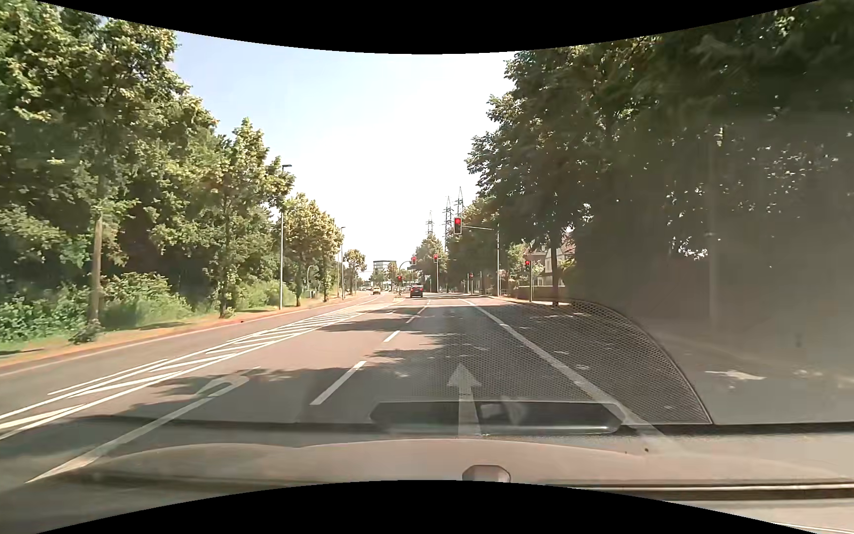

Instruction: Follow the waypoints while adhering to traffic rules and regulations

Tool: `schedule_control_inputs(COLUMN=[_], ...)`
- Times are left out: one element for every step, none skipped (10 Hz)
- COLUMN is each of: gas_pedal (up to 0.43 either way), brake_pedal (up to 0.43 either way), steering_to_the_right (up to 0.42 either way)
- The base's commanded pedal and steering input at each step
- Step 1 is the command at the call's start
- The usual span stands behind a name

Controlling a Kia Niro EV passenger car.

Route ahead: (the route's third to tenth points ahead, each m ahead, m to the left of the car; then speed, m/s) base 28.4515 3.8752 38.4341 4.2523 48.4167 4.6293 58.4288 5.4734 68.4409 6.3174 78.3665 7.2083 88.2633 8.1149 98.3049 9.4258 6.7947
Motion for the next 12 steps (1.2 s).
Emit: schedule_control_inputs(gas_pedal=[0.047,0.047,0.047,0.047,0.047,0.047,0.047,0.047,0.047,0.047,0.047,0.047], brake_pedal=[0.018,0.018,0.018,0.018,0.018,0.018,0.018,0.018,0.018,0.018,0.018,0.018], steering_to_the_right=[-0.003,-0.002,-0.002,-0.002,-0.002,-0.002,-0.002,-0.002,-0.001,-0.001,-0.001,-0.001])
